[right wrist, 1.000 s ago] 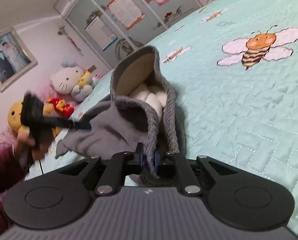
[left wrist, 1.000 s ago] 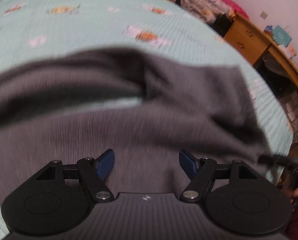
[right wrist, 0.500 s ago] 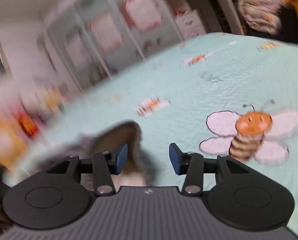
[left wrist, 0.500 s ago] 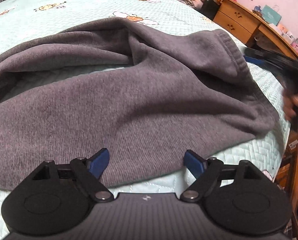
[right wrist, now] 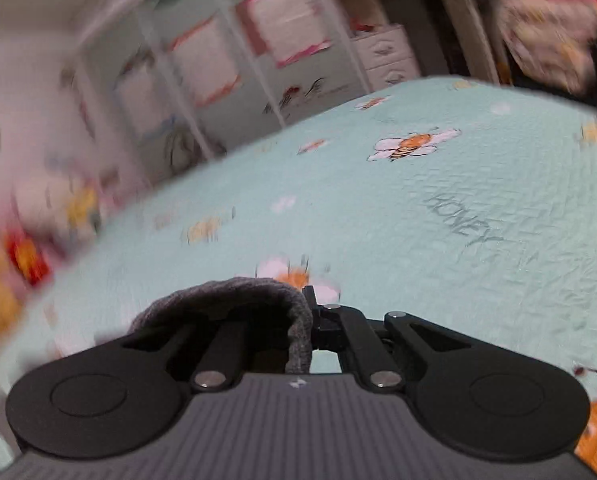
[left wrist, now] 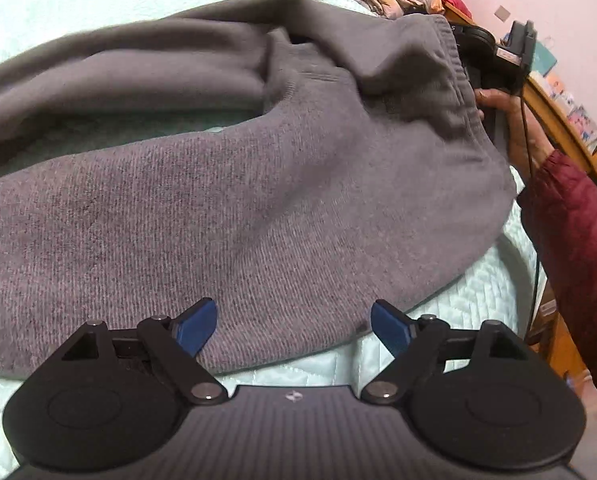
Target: Fold clothes
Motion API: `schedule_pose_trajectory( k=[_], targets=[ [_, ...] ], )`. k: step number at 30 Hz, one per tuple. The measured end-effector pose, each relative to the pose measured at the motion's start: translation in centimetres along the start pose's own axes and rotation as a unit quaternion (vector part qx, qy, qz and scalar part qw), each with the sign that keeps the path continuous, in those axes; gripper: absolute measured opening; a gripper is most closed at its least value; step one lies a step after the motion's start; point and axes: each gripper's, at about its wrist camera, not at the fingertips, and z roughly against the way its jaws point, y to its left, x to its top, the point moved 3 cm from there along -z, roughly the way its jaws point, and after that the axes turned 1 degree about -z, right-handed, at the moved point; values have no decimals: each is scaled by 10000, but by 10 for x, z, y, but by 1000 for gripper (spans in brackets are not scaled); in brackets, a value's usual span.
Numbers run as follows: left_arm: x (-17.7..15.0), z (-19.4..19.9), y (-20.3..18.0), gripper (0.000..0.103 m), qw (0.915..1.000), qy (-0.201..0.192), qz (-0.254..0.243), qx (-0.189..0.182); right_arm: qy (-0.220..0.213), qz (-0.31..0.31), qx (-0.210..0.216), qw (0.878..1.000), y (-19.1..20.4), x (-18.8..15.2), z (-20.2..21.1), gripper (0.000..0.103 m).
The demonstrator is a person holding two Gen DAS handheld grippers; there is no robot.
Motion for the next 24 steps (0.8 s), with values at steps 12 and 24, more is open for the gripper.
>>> schedule_pose_trajectory(
  k=[12, 24],
  targets=[
    [8, 15, 4, 82, 9984, -376, 330, -251, 356, -637, -302, 9969, -45, -52, 28, 20],
    [35, 59, 29, 83, 9872, -1425, 427, 570, -381, -1940, -496, 9790, -31, -128, 173, 48]
  ],
)
